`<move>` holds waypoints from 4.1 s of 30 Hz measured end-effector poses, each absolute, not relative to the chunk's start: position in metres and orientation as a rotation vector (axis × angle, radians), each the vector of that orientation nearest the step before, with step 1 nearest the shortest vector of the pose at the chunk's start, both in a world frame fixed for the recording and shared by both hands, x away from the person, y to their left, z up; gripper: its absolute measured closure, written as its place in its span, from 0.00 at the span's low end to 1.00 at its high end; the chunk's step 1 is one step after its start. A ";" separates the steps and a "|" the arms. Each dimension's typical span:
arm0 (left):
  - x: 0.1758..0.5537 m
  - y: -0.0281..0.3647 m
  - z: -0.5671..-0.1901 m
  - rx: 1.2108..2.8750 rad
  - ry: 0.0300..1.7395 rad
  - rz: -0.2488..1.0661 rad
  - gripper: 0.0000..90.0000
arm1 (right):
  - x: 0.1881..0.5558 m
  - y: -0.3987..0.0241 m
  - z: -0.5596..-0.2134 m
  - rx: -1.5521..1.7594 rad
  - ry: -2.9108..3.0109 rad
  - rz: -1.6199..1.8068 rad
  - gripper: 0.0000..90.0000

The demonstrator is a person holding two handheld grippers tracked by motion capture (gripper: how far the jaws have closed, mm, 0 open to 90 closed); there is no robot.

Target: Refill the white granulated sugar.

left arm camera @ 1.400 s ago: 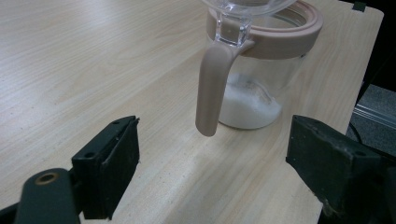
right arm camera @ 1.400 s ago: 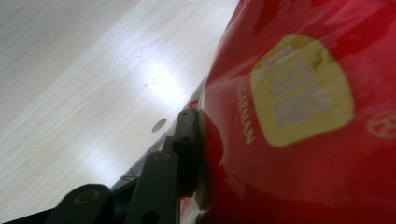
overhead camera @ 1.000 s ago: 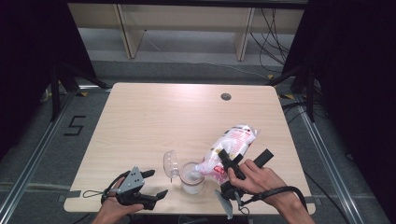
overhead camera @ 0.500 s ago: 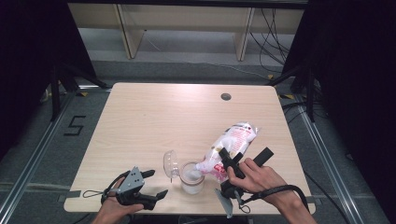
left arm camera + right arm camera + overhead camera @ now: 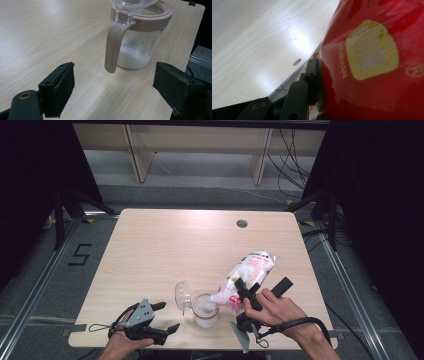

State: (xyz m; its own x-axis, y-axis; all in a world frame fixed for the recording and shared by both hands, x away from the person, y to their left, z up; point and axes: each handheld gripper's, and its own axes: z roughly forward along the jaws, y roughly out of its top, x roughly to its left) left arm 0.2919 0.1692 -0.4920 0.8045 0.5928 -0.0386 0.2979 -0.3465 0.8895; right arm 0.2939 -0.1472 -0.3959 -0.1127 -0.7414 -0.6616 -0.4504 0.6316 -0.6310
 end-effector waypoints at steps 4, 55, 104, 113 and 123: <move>0.290 0.168 -0.492 1.940 0.694 0.342 0.18 | 0.296 -0.147 -0.394 -1.013 1.739 -0.355 0.79; 0.290 0.169 -0.492 1.940 0.694 0.345 0.18 | 0.294 -0.148 -0.392 -0.969 1.768 -0.319 0.80; 0.292 0.169 -0.492 1.951 0.668 0.357 0.19 | 0.296 -0.150 -0.389 -0.961 1.773 -0.331 0.81; 0.291 0.169 -0.492 1.946 0.681 0.346 0.19 | 0.299 -0.149 -0.387 -1.006 1.751 -0.347 0.81; 0.291 0.169 -0.492 1.947 0.681 0.349 0.19 | 0.299 -0.149 -0.388 -1.003 1.756 -0.349 0.81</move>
